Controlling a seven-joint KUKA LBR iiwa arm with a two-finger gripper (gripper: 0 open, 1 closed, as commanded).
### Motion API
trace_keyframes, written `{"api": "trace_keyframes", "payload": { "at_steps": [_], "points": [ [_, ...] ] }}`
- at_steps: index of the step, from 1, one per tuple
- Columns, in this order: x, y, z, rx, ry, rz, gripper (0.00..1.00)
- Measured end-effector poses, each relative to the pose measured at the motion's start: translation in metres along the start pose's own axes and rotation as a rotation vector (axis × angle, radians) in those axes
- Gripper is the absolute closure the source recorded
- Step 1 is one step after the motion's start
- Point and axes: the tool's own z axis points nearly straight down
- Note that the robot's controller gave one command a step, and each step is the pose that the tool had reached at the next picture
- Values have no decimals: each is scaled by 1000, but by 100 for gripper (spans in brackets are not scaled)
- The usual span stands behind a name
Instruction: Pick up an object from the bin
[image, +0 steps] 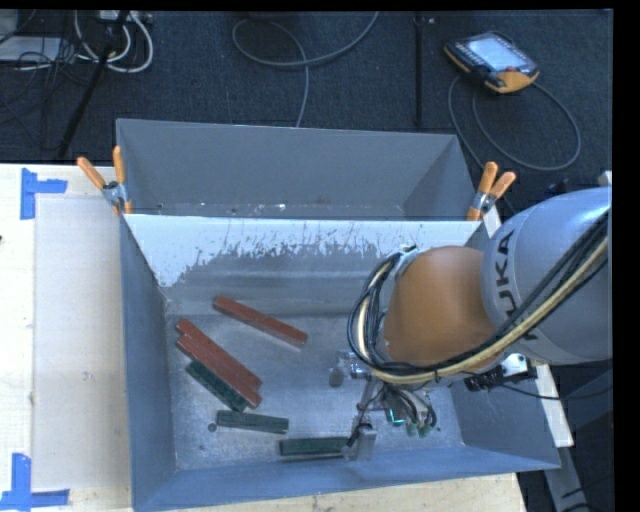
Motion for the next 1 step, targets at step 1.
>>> {"api": "trace_keyframes", "payload": {
  "at_steps": [1],
  "points": [
    [-9, 54, 28, 1, -3, 48, 0]
  ]
}}
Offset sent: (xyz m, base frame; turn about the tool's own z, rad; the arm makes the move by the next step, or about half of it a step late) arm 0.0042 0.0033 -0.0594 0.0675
